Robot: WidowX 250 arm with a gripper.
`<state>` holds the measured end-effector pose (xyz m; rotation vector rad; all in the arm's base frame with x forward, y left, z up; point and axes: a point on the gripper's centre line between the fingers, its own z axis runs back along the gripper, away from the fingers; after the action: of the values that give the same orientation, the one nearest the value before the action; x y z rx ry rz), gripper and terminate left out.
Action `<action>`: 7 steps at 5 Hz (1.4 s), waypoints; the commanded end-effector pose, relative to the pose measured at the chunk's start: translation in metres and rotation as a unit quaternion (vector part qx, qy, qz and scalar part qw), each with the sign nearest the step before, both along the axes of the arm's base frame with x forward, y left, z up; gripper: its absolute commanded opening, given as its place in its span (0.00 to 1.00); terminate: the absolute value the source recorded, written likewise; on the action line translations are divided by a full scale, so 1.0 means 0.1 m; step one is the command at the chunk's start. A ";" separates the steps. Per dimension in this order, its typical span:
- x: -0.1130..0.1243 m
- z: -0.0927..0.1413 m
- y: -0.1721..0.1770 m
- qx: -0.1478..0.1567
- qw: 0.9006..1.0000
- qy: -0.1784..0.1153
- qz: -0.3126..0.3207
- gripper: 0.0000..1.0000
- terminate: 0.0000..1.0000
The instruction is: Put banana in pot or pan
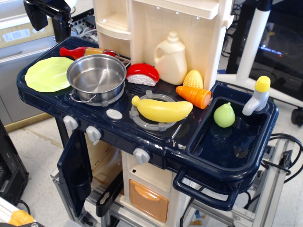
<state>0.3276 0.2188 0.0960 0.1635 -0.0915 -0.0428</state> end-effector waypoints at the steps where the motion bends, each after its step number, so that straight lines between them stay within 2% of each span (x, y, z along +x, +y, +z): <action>1: 0.00 0.00 0.00 0.000 1.000 0.000 0.000 1.00 0.00; 2: -0.15 0.26 -0.29 -0.009 0.994 -0.025 -0.109 1.00 0.00; 3: -0.27 0.55 -0.67 0.003 0.990 -0.019 -0.137 1.00 0.00; 4: -0.35 0.81 -1.11 0.021 0.978 -0.016 -0.205 1.00 0.00; 5: -0.48 0.82 -1.55 -0.008 0.953 -0.065 -0.295 1.00 0.00; 6: -0.76 0.69 -1.93 -0.010 0.914 -0.129 -0.385 1.00 0.00; 7: -0.77 0.48 -2.06 -0.023 0.897 -0.148 -0.416 1.00 0.00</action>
<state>0.2592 0.0070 0.1349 0.0518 -0.4553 -0.8757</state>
